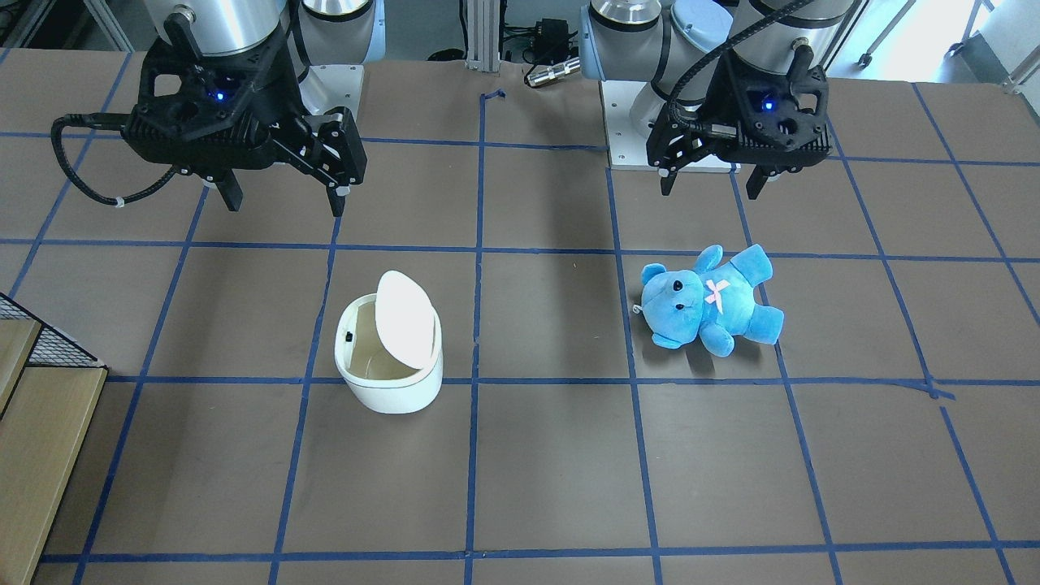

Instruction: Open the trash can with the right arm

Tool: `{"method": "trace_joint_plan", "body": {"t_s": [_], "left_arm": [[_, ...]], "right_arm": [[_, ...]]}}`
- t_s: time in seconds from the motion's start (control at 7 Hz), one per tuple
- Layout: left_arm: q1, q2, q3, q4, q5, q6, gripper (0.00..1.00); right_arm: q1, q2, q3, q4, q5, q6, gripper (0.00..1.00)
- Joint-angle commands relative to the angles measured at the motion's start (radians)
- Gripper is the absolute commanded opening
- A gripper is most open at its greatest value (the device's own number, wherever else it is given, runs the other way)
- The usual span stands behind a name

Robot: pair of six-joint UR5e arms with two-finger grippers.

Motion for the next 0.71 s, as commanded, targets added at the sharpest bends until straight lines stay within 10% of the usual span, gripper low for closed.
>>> {"method": "trace_joint_plan", "body": {"t_s": [0.0,0.57], "left_arm": [[0.0,0.0,0.0,0.0,0.0,0.001,1.0],[0.0,0.0,0.0,0.0,0.0,0.0,1.0]], "right_arm": [[0.003,-0.003,-0.004,0.009,0.004,-0.002,1.0],[0.01,-0.009,-0.004,0.009,0.012,-0.002,1.0]]}}
